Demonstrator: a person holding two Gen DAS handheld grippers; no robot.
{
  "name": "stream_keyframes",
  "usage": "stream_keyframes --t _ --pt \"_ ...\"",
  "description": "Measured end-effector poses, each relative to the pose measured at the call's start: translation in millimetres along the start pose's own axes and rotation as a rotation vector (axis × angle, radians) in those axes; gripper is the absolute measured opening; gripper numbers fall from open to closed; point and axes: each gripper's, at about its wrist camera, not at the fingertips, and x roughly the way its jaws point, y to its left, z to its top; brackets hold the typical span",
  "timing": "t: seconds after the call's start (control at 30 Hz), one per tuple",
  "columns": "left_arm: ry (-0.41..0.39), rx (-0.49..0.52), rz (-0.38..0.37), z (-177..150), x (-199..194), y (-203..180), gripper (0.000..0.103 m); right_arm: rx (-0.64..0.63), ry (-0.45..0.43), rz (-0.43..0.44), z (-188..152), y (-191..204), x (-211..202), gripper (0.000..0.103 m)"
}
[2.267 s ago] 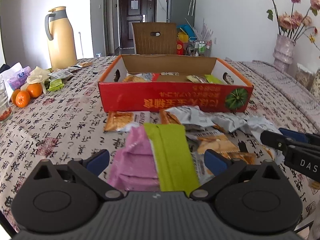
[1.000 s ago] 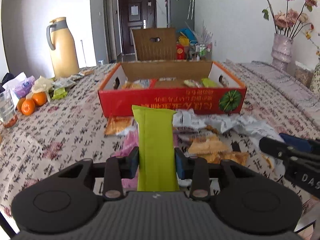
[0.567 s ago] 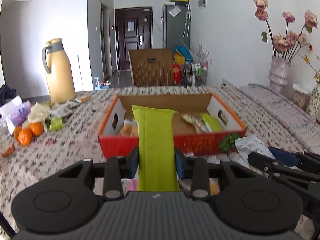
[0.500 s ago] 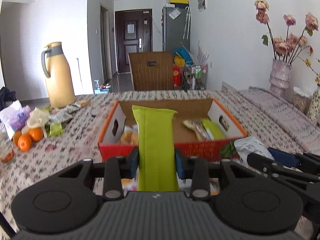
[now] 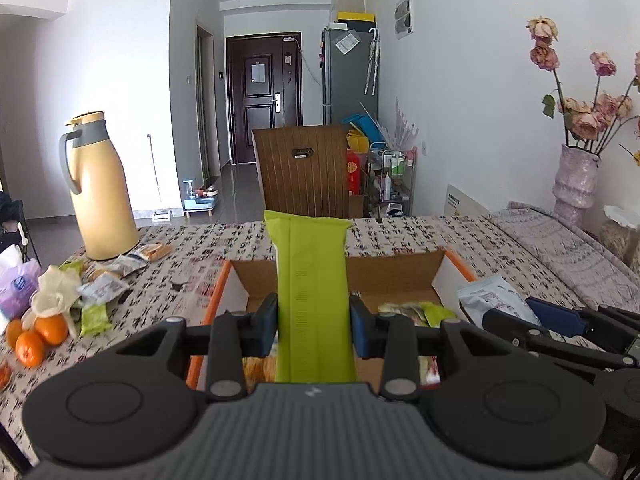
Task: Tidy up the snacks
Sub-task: 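Lift both held snacks and carry them over the cardboard box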
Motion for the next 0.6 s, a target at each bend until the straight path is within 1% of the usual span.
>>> stream_keyframes --t 0.17,0.33,0.6 --pt "0.009 -0.006 0.002 14 30 4 0.037 -0.006 0.013 -0.008 13 -1 33 0.038" --pt "0.03 -0.013 0.004 20 62 7 0.037 -0.023 0.033 -0.012 19 0 63 0.038" --pt "0.113 -0.043 0.012 6 114 19 0.037 -0.026 0.096 -0.022 9 -2 106 0.038"
